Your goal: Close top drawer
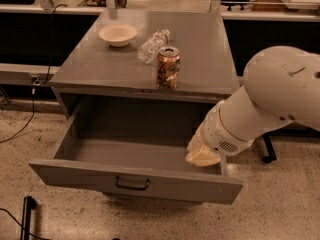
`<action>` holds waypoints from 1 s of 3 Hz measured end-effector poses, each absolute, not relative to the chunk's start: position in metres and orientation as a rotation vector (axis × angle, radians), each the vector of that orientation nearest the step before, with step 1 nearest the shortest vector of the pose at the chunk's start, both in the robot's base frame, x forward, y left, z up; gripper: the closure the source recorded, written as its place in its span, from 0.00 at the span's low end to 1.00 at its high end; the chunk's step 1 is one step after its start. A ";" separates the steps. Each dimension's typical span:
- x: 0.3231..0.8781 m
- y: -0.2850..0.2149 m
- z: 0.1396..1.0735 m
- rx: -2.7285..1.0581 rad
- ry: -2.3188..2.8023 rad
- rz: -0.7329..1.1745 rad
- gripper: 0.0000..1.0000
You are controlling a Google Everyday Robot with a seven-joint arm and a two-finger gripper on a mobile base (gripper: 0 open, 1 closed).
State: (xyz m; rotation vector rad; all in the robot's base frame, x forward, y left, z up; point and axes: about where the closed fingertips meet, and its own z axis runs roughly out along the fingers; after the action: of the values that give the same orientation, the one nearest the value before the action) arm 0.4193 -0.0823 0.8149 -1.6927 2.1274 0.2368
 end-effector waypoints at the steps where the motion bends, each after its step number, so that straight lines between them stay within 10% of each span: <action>1: 0.419 -0.085 0.806 -1.675 2.166 0.226 0.87; 3: 0.385 -0.069 0.724 -1.542 2.260 0.309 1.00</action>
Offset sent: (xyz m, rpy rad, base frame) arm -0.0435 0.0186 -0.1137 0.0746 0.1323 -0.1449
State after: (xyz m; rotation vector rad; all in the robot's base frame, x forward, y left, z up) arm 0.3851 -0.0685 0.7238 -1.5420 2.2603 0.3087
